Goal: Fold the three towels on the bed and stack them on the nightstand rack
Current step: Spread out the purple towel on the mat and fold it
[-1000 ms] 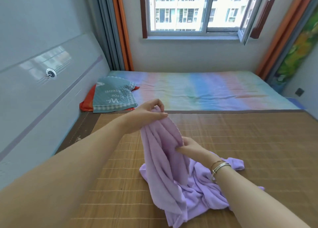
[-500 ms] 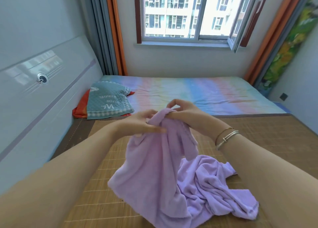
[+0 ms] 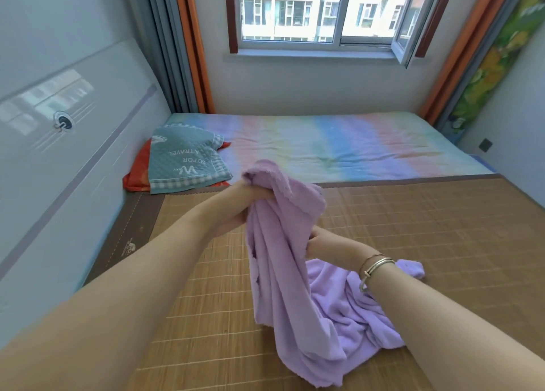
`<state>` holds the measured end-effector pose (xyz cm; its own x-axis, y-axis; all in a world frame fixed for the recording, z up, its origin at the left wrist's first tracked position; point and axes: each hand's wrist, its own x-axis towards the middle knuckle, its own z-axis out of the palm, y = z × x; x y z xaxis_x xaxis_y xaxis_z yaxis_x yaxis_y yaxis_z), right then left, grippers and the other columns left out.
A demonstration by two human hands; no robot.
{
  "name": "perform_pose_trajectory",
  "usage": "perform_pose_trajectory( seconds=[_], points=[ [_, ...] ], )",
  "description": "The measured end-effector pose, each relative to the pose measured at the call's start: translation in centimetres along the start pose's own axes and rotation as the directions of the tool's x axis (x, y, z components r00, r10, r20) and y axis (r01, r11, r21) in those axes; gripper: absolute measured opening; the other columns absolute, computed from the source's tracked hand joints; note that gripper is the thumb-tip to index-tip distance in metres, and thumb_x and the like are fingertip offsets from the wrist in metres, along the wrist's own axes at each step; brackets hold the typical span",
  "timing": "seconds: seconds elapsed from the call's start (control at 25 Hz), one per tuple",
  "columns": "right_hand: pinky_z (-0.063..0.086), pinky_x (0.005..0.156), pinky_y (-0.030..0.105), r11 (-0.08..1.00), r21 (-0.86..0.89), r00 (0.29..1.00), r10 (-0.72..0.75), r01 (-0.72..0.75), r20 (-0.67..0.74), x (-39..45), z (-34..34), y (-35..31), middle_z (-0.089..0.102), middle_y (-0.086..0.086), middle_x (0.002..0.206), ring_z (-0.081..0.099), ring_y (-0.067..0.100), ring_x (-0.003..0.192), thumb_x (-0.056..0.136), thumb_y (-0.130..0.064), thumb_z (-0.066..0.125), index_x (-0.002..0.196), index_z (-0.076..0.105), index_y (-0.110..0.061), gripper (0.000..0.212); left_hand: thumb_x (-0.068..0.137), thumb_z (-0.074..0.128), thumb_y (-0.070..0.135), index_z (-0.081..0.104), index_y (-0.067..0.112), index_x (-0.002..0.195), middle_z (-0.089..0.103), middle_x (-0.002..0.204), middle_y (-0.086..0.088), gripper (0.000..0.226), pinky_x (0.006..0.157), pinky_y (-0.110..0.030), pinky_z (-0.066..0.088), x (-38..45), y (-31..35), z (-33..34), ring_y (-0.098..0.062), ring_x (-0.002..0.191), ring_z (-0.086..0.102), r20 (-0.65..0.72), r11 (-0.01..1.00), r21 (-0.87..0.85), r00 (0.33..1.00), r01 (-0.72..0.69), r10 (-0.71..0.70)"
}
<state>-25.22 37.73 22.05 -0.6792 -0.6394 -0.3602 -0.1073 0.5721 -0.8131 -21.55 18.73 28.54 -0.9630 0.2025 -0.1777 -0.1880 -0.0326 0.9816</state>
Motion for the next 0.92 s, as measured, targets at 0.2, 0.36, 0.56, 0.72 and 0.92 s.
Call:
perform_pose_trajectory(
  seconds=[0.2,0.36,0.56,0.72,0.92],
  points=[
    [0.039,0.070,0.030,0.999,0.047,1.000,-0.025,0.024,0.007,0.9,-1.7,0.6,0.051,0.002,0.081,0.044,0.013,0.077,0.075,-0.023,0.069,0.090,0.055,-0.001,0.030,0.088,0.060,0.032,0.060,0.007,0.115,0.064,0.120,-0.015,0.036,0.098,-0.035,0.048,-0.9,-1.6,-4.3,-0.023,0.111,0.063,-0.222,0.973,-0.230,0.974,-0.006,-0.046],
    [0.033,0.060,0.023,0.993,-0.042,0.977,-0.114,0.108,-0.179,0.1,-3.9,-0.4,0.047,0.002,0.074,0.041,0.008,0.068,0.090,-0.021,0.063,0.082,0.061,-0.002,0.021,0.082,0.062,0.011,0.049,0.009,0.137,0.058,0.132,-0.019,0.056,0.092,-0.036,0.049,-1.2,-3.5,-6.0,-0.025,0.110,0.062,-0.263,0.988,-0.153,0.962,0.037,-0.077],
    [0.023,0.049,0.022,0.972,-0.188,0.960,-0.183,0.144,-0.210,-0.3,-4.9,-3.2,0.034,-0.003,0.063,0.029,0.008,0.056,0.093,-0.033,0.059,0.065,0.049,-0.014,0.035,0.070,0.084,0.017,0.009,0.043,0.150,0.016,0.147,0.025,0.113,0.110,-0.025,0.021,0.3,-1.7,-2.7,0.002,0.136,0.017,-0.085,0.839,0.543,0.996,0.036,0.013],
    [0.021,0.047,0.020,0.955,-0.256,0.956,-0.207,0.151,-0.209,-0.4,-5.1,-4.8,0.030,-0.006,0.058,0.024,0.005,0.050,0.094,-0.036,0.057,0.063,0.046,-0.009,0.043,0.069,0.078,0.027,0.063,0.031,0.116,0.065,0.114,0.006,0.049,0.095,-0.032,0.049,2.3,-2.4,0.8,-0.003,0.104,0.057,0.157,0.826,0.555,0.988,-0.097,0.011],
    [0.049,0.081,0.019,0.977,-0.215,0.997,0.006,0.012,0.082,-1.9,-6.6,-2.7,0.068,-0.011,0.095,0.062,0.002,0.087,0.082,-0.043,0.071,0.100,0.068,-0.022,0.029,0.076,0.066,0.020,0.049,0.007,0.078,0.040,0.070,0.000,0.022,0.062,-0.027,0.030,2.4,-0.7,1.1,-0.009,0.067,0.038,0.022,0.854,0.507,0.993,-0.114,0.120]
  ],
)
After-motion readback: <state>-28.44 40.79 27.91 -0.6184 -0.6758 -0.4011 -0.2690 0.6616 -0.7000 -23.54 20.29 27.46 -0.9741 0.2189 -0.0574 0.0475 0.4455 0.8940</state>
